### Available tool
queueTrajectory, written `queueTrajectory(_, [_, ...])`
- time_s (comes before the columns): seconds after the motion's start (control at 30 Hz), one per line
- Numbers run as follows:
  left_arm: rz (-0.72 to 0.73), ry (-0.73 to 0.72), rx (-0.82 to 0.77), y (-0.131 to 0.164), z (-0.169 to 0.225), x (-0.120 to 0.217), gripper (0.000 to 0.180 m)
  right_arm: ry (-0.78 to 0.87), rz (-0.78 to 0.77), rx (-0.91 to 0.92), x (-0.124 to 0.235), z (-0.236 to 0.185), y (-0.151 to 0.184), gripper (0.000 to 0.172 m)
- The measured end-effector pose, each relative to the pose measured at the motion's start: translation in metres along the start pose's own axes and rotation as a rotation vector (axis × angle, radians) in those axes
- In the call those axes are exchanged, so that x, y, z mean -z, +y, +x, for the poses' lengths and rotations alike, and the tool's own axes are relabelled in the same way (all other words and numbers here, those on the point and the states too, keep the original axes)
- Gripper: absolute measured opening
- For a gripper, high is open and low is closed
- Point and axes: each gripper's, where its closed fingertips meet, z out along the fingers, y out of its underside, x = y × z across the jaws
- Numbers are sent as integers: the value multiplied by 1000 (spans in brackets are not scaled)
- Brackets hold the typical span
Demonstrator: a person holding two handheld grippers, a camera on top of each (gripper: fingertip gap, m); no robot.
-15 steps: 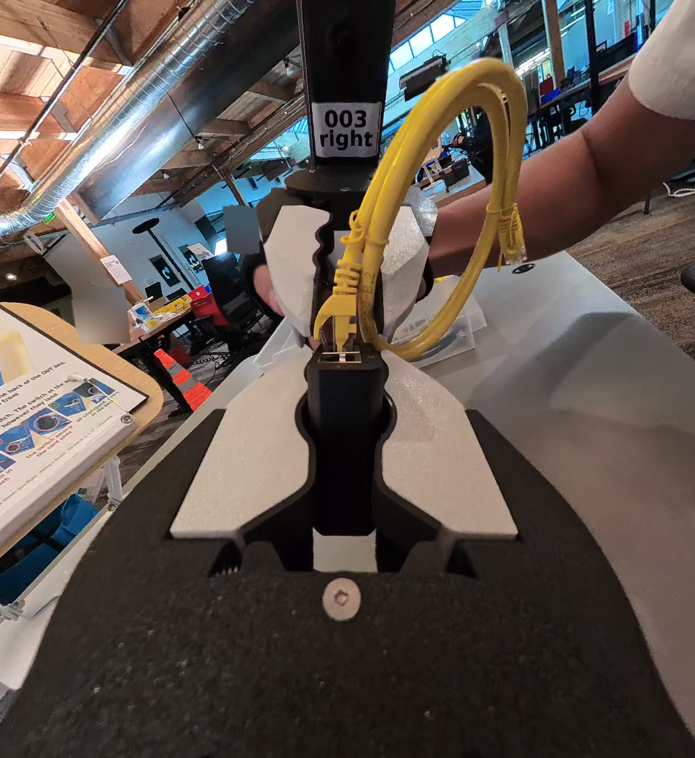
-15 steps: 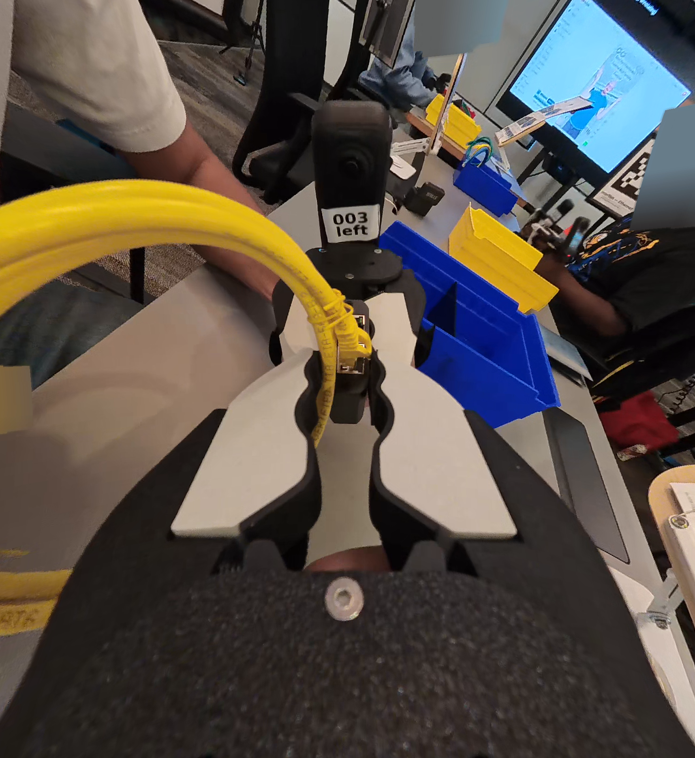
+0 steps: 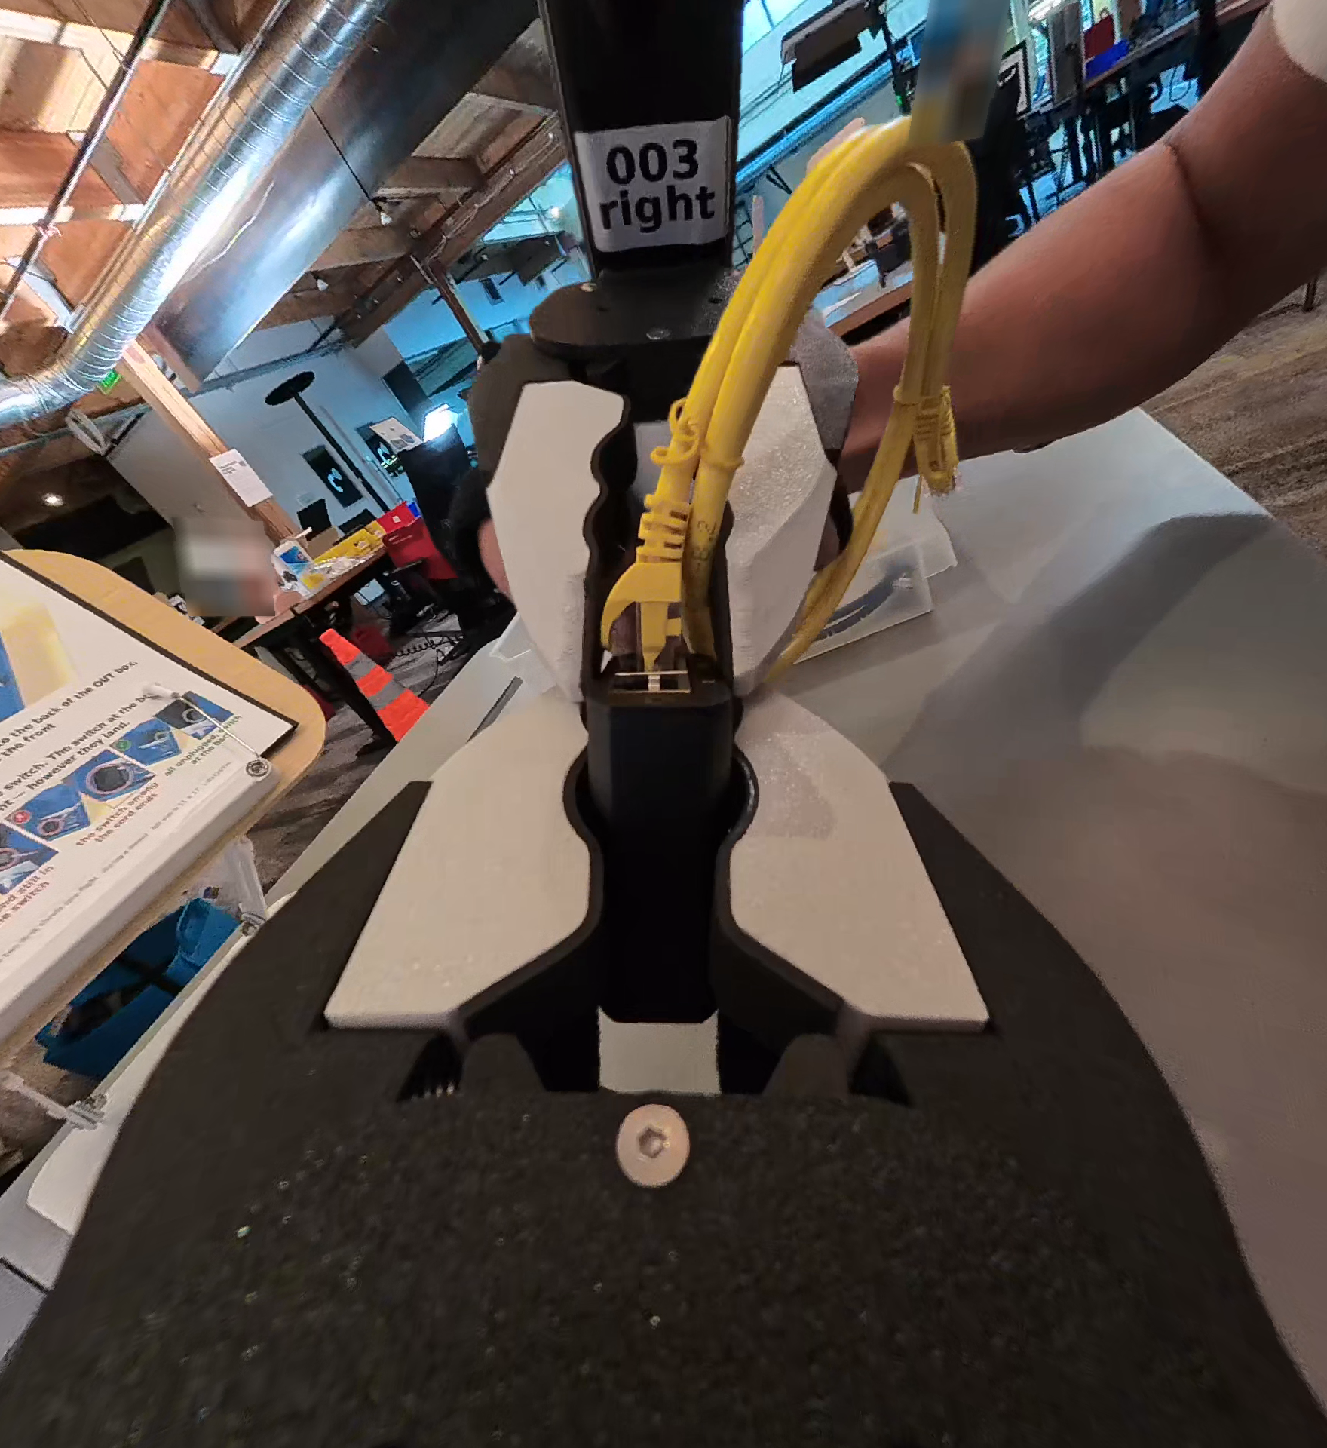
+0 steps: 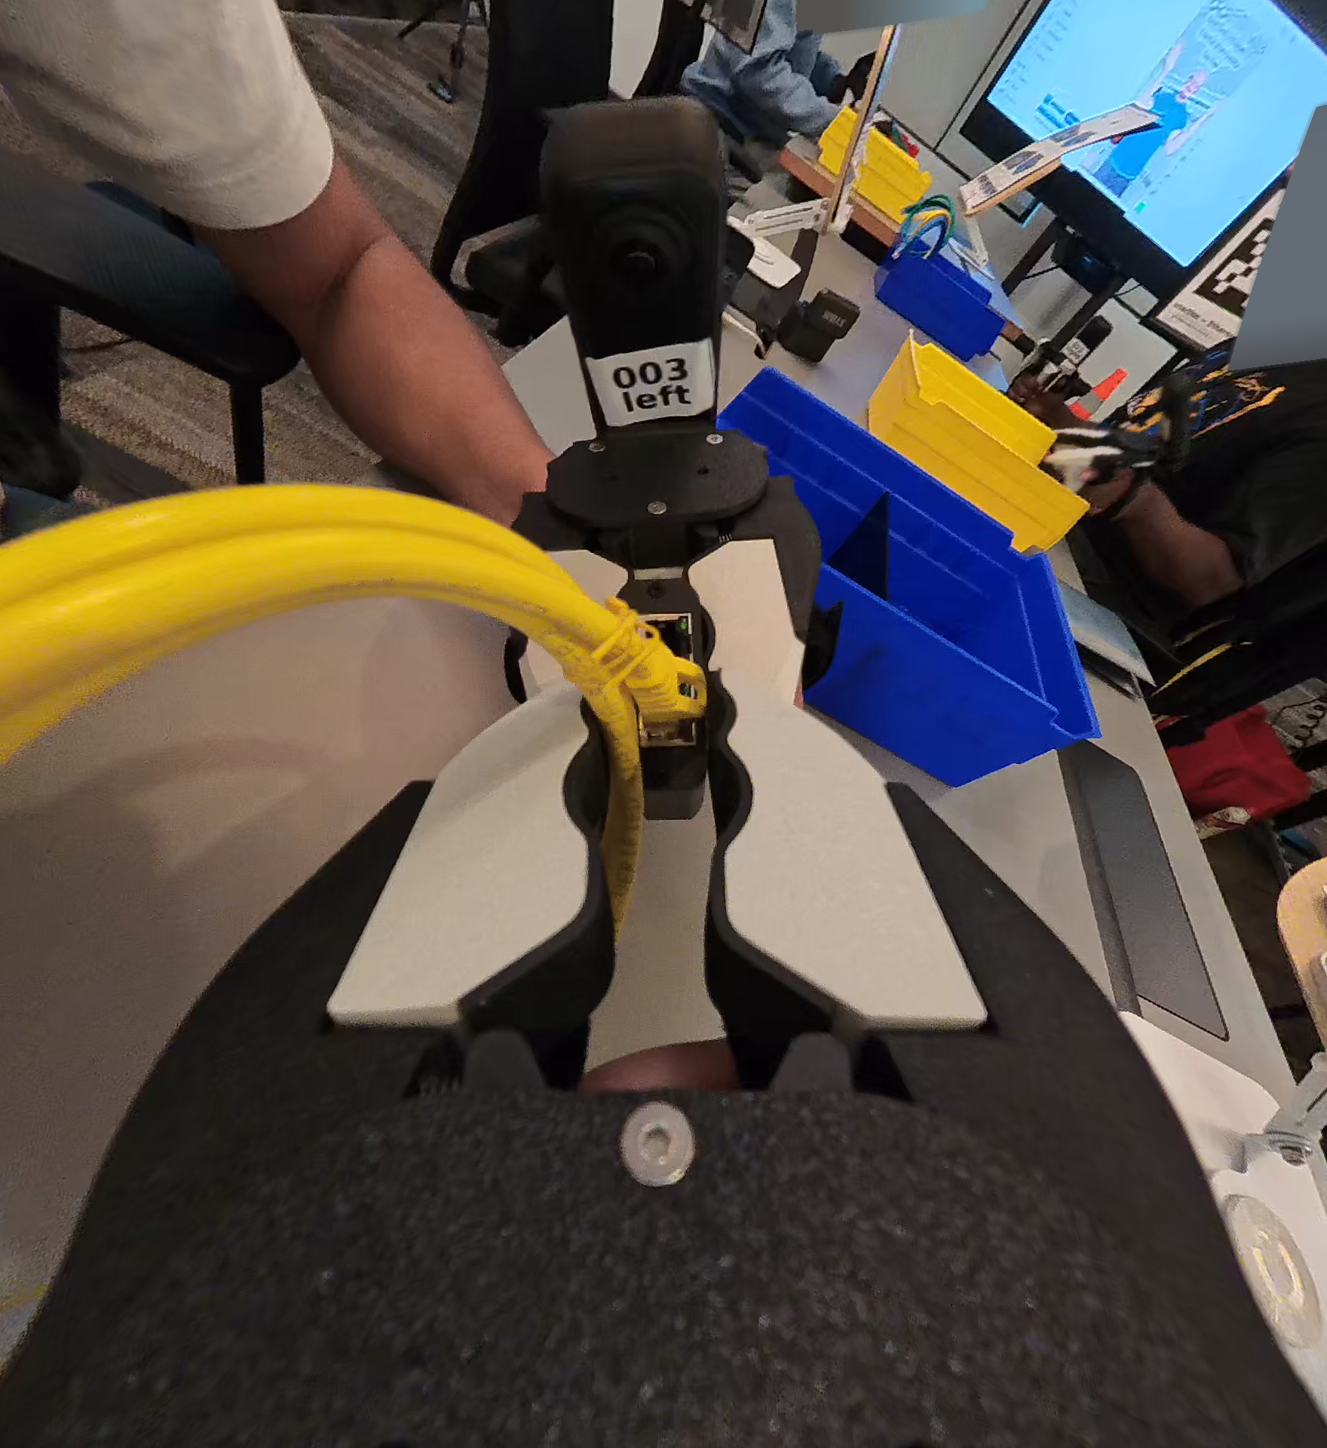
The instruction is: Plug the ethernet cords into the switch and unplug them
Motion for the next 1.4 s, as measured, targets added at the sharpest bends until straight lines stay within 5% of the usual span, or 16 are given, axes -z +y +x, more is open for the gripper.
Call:
queueTrajectory(0.57, [39, -24, 67, -8, -7, 2, 25, 118, -81, 125, 10, 12, -9, 14])
queueTrajectory(1.1, [-59, 79, 82, 5, 6, -2, 26, 36, -65, -24, 8, 2, -3, 11])
queueTrajectory(1.4, [-95, 105, 121, 7, 10, -4, 27, 64, 70, -192, 10, 1, -5, 11])
